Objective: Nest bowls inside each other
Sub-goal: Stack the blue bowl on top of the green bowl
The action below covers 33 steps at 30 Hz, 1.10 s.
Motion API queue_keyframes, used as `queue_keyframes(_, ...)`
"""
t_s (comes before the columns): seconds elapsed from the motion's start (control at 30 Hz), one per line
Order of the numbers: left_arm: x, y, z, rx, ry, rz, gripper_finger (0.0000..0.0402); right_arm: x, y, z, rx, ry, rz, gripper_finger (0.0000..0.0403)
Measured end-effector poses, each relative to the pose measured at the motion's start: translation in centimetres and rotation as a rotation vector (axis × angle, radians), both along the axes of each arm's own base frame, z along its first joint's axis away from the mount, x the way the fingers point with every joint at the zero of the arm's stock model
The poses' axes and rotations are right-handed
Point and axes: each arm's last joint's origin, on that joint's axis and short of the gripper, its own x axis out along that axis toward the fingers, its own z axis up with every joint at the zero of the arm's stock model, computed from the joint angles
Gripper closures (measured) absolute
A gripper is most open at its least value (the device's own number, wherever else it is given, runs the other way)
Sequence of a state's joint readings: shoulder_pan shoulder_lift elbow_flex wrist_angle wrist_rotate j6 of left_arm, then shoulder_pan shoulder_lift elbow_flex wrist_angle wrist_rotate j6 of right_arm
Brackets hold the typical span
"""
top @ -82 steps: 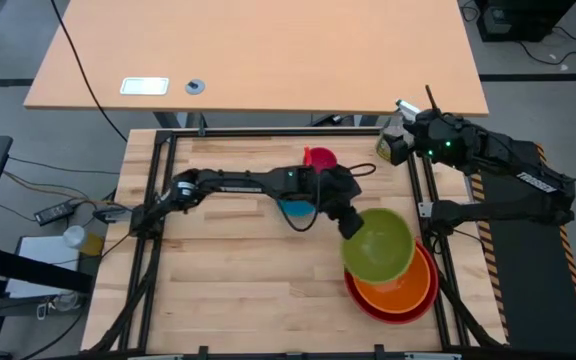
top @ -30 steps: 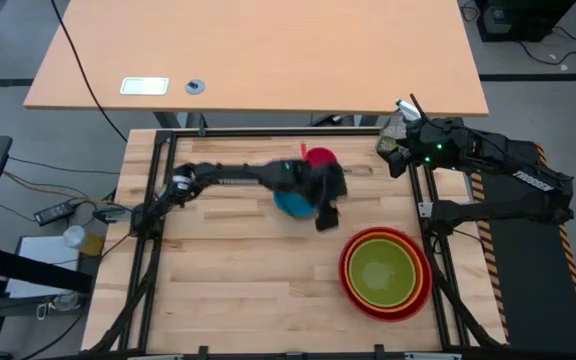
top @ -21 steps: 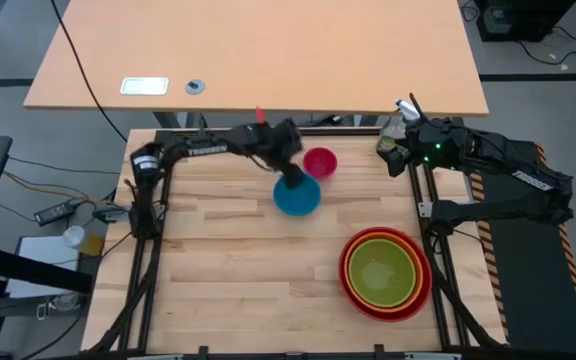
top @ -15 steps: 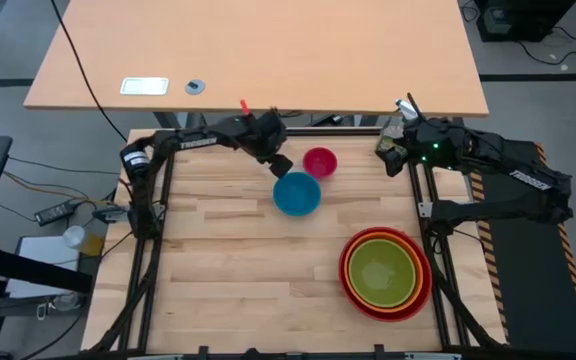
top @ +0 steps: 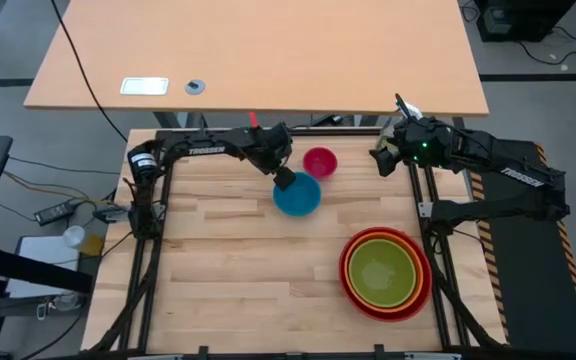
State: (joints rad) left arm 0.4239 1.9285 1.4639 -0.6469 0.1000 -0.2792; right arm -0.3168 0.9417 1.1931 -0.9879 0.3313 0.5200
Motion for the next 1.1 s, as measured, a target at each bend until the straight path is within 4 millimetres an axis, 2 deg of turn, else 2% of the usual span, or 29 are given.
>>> queue_keyframes(0.17, 0.7, -1.1, -0.4, 0.012, 0.010, -0.038, 0.0168, 0.1, 0.0, 0.0, -0.002, -0.006, 0.001, 0.0056)
queue_keyframes(0.47, 1.2, -2.5, -2.3, -0.018, 0.099, -0.085, 0.0245, 0.2, 0.0, 0.1, 0.003, -0.022, 0.011, 0.0056)
queue_keyframes(0.63, 1.4, -3.4, -2.7, -0.010, 0.124, -0.124, 0.0297, 0.1, 0.0, 0.2, 0.004, -0.027, 0.014, 0.0056)
queue_keyframes(0.83, 1.5, -3.9, -2.5, -0.002, 0.132, -0.161, 0.0383, 0.1, 0.0, 0.2, 0.005, -0.027, 0.015, 0.0056)
queue_keyframes(1.1, 1.4, -3.9, -2.0, -0.012, 0.112, -0.131, 0.0387, 0.1, 0.1, 0.2, 0.024, -0.035, 0.028, 0.0056)
